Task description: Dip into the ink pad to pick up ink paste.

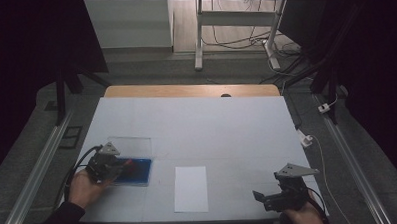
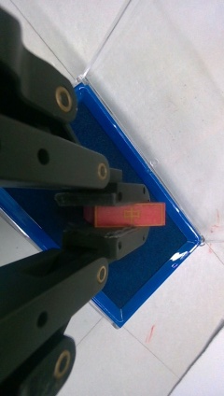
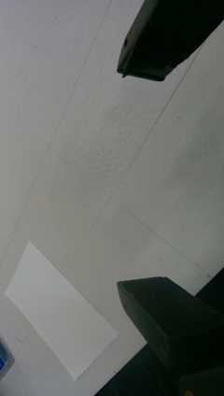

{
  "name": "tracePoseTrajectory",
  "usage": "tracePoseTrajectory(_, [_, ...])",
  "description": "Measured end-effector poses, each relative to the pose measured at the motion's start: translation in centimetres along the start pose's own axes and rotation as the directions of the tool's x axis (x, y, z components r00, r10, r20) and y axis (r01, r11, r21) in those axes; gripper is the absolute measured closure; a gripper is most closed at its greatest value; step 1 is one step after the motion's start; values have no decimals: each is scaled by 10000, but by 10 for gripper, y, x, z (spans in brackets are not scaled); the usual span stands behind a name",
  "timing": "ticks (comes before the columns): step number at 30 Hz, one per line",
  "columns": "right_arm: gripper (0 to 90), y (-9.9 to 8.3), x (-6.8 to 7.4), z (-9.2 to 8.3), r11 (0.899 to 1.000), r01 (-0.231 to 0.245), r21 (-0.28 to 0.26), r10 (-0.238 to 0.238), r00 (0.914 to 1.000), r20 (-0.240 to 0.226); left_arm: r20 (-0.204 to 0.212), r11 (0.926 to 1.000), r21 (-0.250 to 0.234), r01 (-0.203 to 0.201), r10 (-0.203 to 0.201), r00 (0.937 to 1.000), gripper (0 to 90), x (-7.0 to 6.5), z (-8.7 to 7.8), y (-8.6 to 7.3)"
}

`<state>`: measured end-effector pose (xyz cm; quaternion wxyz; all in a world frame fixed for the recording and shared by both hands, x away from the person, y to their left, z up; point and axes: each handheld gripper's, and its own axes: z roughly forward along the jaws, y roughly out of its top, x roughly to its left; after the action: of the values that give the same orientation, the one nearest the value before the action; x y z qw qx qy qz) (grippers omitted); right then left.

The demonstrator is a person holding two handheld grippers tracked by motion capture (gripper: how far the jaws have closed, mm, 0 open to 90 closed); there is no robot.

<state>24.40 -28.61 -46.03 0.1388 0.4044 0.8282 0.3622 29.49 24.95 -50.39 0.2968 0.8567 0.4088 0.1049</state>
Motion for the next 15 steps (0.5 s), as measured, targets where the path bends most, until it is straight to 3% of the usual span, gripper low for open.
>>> tracePoseTrajectory(12, [0,0,-1,0,10000,-79,-5,79,10000,-45,-72,9995,214,237,-235,9997,799,0,-3,5])
tracePoseTrajectory(15, [0,0,-1,0,10000,-98,-15,98,9999,-38,-149,9995,-13,312,-312,9994,799,0,-8,5])
